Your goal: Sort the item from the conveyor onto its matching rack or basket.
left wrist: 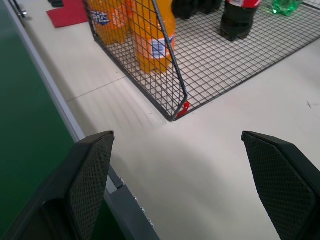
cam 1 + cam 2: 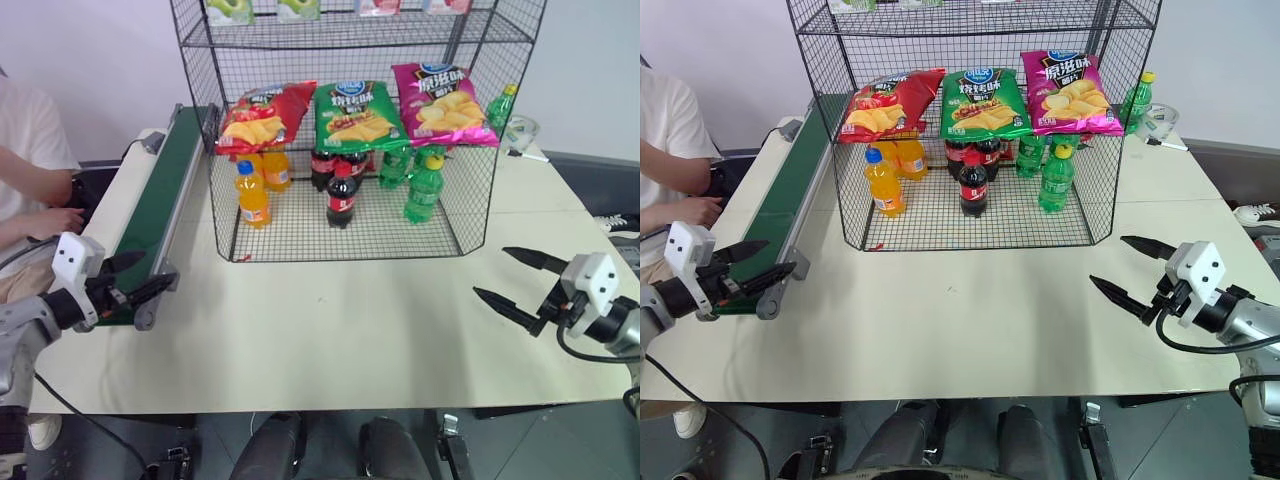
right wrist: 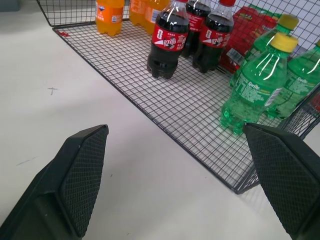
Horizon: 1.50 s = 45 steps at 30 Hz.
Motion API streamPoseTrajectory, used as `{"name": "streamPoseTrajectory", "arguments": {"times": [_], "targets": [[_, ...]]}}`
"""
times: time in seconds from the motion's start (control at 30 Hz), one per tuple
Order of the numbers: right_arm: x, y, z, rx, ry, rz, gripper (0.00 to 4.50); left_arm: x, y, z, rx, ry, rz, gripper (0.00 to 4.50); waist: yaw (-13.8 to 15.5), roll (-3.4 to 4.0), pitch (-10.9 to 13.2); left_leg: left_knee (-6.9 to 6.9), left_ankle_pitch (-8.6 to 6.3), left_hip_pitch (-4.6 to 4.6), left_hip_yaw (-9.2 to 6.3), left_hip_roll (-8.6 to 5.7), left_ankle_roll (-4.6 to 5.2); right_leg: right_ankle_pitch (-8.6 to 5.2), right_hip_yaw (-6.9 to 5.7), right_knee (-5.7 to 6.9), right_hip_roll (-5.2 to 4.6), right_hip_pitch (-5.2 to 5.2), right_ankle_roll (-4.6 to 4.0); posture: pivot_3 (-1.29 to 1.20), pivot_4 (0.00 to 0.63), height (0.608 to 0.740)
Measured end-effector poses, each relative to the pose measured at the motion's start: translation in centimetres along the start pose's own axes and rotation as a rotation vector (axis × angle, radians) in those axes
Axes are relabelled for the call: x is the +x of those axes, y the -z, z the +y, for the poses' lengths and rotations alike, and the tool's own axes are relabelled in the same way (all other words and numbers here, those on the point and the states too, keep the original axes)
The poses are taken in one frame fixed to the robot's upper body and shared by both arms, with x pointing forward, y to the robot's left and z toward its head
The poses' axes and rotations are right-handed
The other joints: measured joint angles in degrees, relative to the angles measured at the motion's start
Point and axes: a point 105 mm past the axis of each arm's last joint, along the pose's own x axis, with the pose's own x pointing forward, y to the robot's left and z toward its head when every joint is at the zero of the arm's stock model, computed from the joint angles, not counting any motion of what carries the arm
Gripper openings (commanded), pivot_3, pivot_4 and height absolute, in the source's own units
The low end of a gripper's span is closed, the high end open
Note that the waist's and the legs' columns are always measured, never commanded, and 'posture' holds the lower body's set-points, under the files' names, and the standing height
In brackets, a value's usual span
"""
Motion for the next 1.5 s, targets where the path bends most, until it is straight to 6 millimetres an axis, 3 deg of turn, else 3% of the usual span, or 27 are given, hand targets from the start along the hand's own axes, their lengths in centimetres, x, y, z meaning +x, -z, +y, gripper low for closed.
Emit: {"name": "streamPoseTrajectory", "arguments": {"times": [0.37,1.27,1.5], "targets": [[0.3,-0.2,-0.5,-0.012,0.002,-0.003,4.5,-0.1,-0.1,0.2,0.081,-0.011,0.002,4.27,-0.01,0.0,0.0,-0.22,0.01,0.0,0.0,0.0,0.0,0.01,0.0,-0.06,-0.02,-0.01,0.01,0.0,0.15,0.74],[0.7,-0.2,-0.5,-0.024,-0.014,0.002,4.5,-0.8,1.1,1.3,0.061,-0.033,0.005,4.27,-0.02,-0.01,0.02,-0.26,0.0,0.0,0.0,0.0,0.0,0.01,0.0,-0.08,-0.02,-0.08,0.02,0.0,0.15,0.74],[1.4,-0.5,-0.5,-0.031,-0.03,-0.009,4.5,-1.1,0.2,1.9,0.056,-0.059,-0.044,4.27,-0.12,-0.01,0.03,-0.28,0.01,0.0,0.0,0.0,0.0,0.01,0.0,-0.11,-0.02,-0.08,0.02,0.0,0.15,0.74]]}}
